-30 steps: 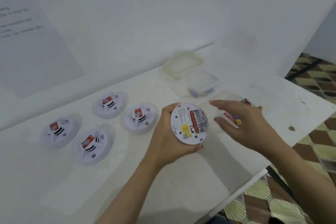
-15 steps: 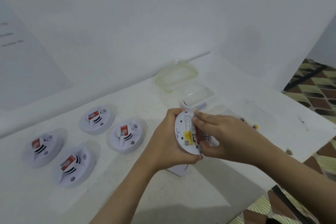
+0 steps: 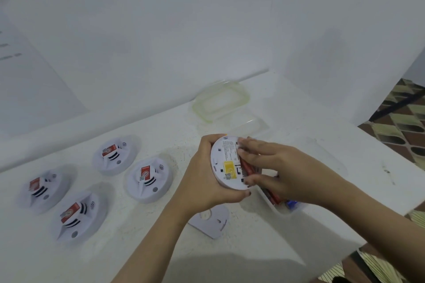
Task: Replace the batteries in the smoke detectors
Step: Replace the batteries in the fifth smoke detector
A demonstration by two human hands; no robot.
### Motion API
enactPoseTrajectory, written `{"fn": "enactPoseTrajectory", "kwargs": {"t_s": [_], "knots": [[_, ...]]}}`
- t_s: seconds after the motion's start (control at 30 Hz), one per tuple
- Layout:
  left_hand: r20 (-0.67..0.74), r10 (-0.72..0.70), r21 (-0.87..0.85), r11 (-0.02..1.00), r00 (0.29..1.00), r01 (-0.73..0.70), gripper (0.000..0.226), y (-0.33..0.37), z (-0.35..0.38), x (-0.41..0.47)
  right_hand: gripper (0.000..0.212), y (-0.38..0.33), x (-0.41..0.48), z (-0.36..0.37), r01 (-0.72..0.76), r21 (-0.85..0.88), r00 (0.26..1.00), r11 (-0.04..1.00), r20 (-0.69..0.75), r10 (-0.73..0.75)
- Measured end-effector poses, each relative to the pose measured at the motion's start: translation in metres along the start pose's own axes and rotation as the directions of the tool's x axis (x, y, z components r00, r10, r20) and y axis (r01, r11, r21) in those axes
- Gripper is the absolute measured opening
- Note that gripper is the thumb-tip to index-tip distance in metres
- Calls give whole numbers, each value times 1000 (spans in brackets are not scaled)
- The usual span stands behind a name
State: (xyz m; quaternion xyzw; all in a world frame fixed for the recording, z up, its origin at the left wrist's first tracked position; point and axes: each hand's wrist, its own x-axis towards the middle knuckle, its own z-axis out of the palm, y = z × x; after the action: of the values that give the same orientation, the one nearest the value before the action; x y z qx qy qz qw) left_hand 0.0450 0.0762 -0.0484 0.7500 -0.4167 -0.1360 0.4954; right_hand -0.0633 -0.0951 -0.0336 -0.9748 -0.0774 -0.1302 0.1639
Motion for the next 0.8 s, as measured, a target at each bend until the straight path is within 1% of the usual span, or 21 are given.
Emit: {"fn": "enactPoseTrajectory", "kwargs": {"t_s": [0.07,0.13,0.23,0.3,0.4,0.5,0.57,0.63,0.7,0.73,0.8], "knots": [[-13,2,-18,1000,1000,-2,85,0,3,3,53,6,-2,-1,-5,58,999,998,-37,7],[-32,9,-31,999,999,-10,85,1,5,6,45,11,-7,-2,-7,108,992,994,-122,20],[-53,22,-24,999,998,-23,87,1,8,10,36,18,-17,-7,-47,183,964,982,-251,92],[-63,20,-12,1000,998,-21,89,-1,10,12,34,25,-26,-9,-92,231,948,969,-278,156],[-109,9,-5,1000,994,-10,94,-7,13,15,33,36,-40,-11,-146,263,957,954,-205,203],[-174,3,-13,1000,985,-6,105,-15,15,20,33,47,-48,-13,-164,207,983,965,-44,177],[-224,-5,-21,1000,975,0,112,-19,15,22,36,52,-46,-15,-168,194,986,967,44,163],[-281,-17,-41,999,960,6,109,-21,15,26,38,53,-36,-23,-178,223,983,958,81,164],[-336,-32,-58,998,941,14,103,-23,15,29,38,58,-17,-30,-162,223,986,961,83,147],[-360,-40,-63,998,932,18,102,-25,14,31,37,62,-5,-33,-145,210,988,967,76,132],[-402,-50,-67,997,914,25,104,-29,13,36,26,73,23,-35,-142,178,989,974,77,130]]}}
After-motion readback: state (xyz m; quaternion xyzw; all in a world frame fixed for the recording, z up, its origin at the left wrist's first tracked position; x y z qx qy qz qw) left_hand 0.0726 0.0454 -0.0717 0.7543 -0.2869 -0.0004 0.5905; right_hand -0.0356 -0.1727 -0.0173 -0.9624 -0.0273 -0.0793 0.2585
